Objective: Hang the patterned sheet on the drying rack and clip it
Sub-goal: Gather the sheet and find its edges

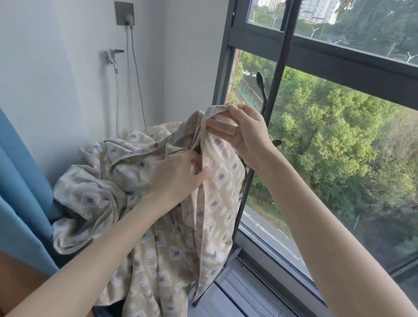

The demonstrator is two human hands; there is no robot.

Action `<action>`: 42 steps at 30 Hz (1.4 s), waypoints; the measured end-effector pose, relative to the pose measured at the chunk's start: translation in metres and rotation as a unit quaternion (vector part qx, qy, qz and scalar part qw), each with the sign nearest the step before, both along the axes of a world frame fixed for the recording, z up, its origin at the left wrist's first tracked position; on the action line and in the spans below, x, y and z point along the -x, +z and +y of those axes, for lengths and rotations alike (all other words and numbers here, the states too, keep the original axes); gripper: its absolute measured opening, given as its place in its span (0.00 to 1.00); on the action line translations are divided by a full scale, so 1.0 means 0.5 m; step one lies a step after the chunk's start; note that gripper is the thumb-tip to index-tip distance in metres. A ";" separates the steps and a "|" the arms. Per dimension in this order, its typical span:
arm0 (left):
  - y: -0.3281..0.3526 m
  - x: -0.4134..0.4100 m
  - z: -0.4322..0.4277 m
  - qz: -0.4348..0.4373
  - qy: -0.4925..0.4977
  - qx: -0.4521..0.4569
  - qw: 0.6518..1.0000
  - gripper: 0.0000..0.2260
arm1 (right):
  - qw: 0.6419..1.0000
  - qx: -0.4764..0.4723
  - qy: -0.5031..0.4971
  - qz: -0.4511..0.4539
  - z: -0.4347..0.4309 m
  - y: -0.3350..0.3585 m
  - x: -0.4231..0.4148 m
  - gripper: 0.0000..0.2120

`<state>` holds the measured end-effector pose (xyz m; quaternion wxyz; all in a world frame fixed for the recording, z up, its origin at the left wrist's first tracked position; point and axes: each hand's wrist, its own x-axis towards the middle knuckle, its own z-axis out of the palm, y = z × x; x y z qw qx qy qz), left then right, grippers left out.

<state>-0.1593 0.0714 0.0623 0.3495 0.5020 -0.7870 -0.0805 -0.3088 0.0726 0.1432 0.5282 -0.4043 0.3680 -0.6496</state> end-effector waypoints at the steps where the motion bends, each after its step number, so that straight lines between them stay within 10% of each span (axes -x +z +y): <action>1: -0.005 -0.001 -0.001 0.027 0.000 0.003 1.000 0.14 | 1.000 0.005 -0.006 -0.004 -0.001 -0.002 0.002 0.04; 8: 0.006 -0.002 -0.035 0.171 -0.057 -0.073 0.981 0.09 | 0.978 0.013 -0.043 0.201 0.051 -0.093 0.042 0.09; 14: 0.022 0.021 -0.067 0.236 -0.089 -0.120 0.960 0.07 | 0.788 0.037 -0.092 0.607 0.100 -0.232 0.009 0.06; 22: 0.012 0.013 -0.069 0.269 -0.123 -0.166 0.941 0.08 | 0.697 0.035 -0.209 0.685 0.068 -0.246 -0.029 0.13; 38: 0.045 -0.010 0.003 -0.058 -0.082 -0.065 0.993 0.27 | 0.842 0.092 -0.269 0.458 -0.013 0.056 0.000 0.12; 42: 0.024 0.015 0.011 -0.023 -0.058 -0.020 0.998 0.22 | 0.839 0.092 -0.271 0.463 -0.031 0.066 -0.014 0.14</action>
